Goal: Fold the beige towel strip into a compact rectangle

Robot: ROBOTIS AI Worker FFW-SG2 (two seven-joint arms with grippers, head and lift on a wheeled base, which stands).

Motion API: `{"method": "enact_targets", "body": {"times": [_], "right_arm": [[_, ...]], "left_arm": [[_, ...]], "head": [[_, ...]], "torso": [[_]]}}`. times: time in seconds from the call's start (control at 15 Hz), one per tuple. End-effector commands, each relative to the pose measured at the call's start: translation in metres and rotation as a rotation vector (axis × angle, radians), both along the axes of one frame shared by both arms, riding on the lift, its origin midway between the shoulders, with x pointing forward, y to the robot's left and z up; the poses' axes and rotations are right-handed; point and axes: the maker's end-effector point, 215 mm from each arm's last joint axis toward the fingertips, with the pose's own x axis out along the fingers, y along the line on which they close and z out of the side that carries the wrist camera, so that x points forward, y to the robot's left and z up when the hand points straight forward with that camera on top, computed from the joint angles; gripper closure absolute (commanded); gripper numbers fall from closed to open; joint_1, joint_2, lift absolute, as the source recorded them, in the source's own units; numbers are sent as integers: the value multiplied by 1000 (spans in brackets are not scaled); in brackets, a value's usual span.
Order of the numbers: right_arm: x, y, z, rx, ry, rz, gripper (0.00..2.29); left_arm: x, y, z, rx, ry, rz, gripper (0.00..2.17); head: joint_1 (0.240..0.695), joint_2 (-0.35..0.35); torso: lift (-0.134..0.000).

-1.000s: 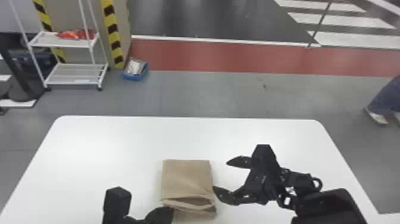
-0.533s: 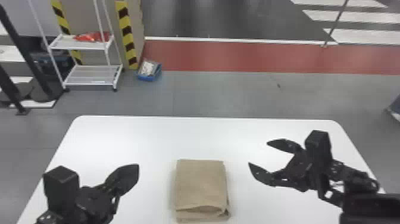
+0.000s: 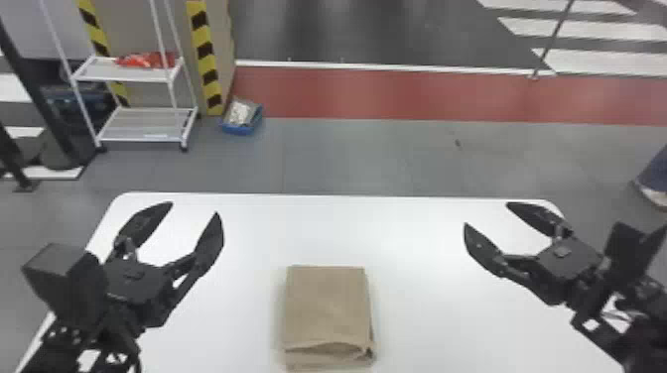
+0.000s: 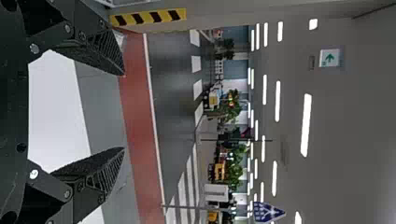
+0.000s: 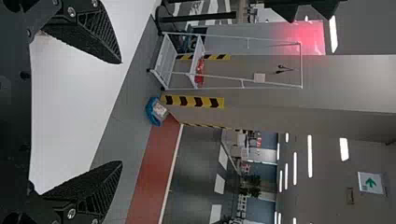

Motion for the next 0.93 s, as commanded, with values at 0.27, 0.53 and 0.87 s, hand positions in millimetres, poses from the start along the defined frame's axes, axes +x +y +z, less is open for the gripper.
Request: {"method": "enact_targets", "body": {"times": [0.27, 0.53, 0.87], "right_arm": [[-34, 15, 20, 12, -158, -95, 134], [-45, -7, 8, 73, -148, -139, 134], [-50, -24, -1, 173, -112, -212, 137]], "left_arm": [[10, -33, 13, -38, -188, 67, 33], [21, -23, -18, -28, -155, 85, 33], [16, -12, -24, -60, -114, 64, 29]], "head": [[695, -117], [695, -121], [695, -142]], "torso": [[0], [0], [0]]}}
